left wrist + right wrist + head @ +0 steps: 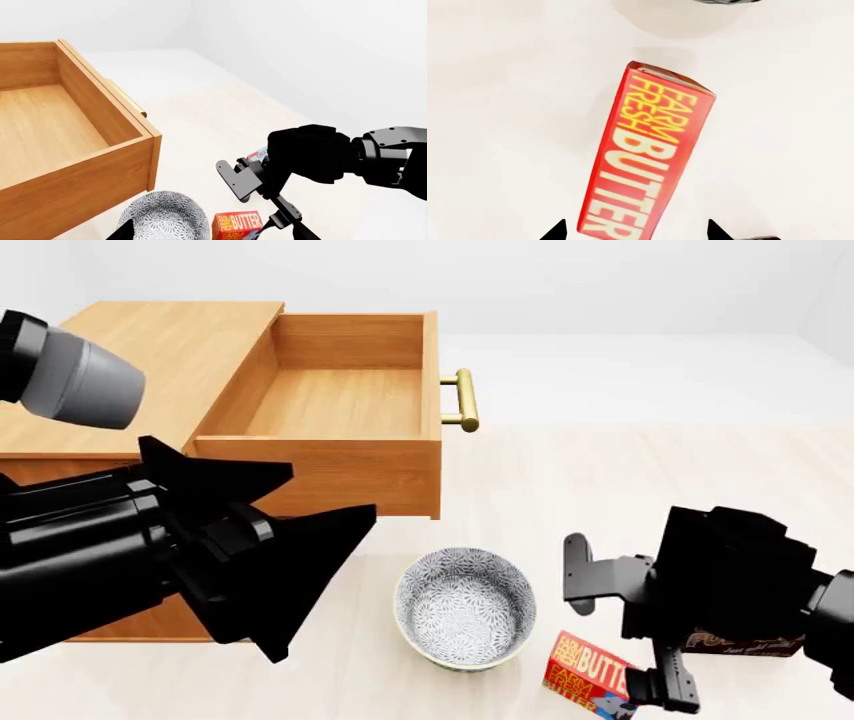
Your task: Put the butter at the back in the top drawer of the cabinet and close it.
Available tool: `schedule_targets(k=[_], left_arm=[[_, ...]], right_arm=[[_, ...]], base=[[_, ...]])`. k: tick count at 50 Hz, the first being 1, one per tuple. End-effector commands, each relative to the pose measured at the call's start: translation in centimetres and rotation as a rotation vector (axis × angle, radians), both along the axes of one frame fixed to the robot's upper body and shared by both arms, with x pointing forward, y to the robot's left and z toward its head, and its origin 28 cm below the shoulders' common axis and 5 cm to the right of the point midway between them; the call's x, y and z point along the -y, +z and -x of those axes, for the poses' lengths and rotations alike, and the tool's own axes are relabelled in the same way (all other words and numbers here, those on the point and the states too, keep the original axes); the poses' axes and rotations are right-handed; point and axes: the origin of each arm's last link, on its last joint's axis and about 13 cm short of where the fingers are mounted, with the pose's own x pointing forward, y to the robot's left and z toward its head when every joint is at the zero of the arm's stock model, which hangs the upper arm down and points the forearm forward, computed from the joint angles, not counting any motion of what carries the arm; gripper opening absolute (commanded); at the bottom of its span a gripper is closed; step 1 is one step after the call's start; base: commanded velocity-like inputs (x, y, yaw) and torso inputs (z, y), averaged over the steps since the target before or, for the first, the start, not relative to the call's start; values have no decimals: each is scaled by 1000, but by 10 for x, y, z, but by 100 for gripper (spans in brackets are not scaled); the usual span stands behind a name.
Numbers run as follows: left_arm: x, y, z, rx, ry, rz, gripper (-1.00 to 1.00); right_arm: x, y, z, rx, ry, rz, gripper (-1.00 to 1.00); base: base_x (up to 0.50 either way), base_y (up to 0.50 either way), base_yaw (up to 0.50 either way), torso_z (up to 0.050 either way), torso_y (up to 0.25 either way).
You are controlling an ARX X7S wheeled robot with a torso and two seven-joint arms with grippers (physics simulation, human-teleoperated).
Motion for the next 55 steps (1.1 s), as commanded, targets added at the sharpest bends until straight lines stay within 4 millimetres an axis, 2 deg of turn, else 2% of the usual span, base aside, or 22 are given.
schedule_targets(k=[1, 55], left_arm=[[0, -1, 0, -3, 0, 0, 100], [-1, -5, -2, -21, 2, 2, 100]], right_arm=[[0, -4, 1, -17, 6, -21, 100], [13, -35, 6, -80, -49, -13, 100]], base=[[0, 0, 0, 0, 0], [0, 0, 0, 0, 0]])
